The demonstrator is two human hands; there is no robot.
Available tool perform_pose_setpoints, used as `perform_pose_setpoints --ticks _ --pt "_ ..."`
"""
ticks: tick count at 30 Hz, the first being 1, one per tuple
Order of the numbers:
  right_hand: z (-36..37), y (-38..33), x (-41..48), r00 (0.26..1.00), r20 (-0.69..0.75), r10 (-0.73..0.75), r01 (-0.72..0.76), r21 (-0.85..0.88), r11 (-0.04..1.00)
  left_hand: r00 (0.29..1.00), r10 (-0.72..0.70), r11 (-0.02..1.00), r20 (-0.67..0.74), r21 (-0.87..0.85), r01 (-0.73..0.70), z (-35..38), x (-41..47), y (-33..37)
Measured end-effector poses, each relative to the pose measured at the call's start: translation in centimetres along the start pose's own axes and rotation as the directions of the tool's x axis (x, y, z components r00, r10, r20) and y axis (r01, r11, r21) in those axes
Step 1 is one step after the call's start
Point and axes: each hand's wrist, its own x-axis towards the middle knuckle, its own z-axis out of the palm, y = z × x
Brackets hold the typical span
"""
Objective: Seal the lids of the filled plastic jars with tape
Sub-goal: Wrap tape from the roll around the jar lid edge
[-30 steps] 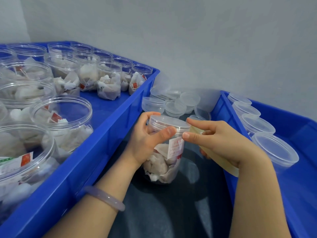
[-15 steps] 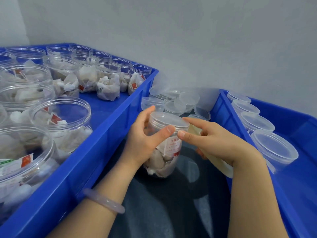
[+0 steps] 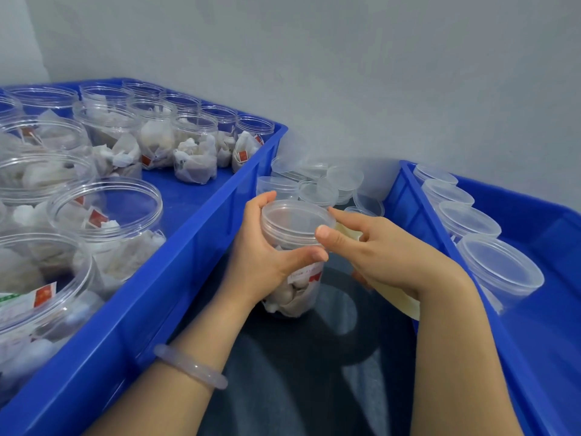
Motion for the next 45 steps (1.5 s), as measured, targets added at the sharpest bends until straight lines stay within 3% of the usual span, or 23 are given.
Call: perform_pose_setpoints --ticks 15,22,37,41,45 --pt "-1.0 0.6 -0.7 0.997 0.073 -0.003 -0.004 0.095 0.995 0.999 -0.032 0.999 -0.014 -0.003 0.032 -0.7 0.4 0.4" --pt "-1.1 0.7 -0.8 1.000 0.005 -0.028 0.027 0.152 0.988 0.998 -0.059 0.997 0.008 -0.046 0.059 -0.8 0.7 0.4" --pt "-0.7 1.5 0.0 0.997 0.077 -0.018 -0.002 0.259 0.966 0.986 -0.027 0.994 0.167 -0.096 0.044 -0.5 0.1 0.0" --pt "-0.9 1.7 0.1 0.999 0.049 -0.005 -0.004 0.180 0.984 0.993 -0.016 0.998 0.118 -0.063 0.023 0.0 0.0 0.1" --pt "-1.2 1.6 -0.4 0.997 0.068 -0.018 0.004 0.209 0.978 0.998 -0.004 0.997 0.069 -0.075 0.009 0.3 0.1 -0.3"
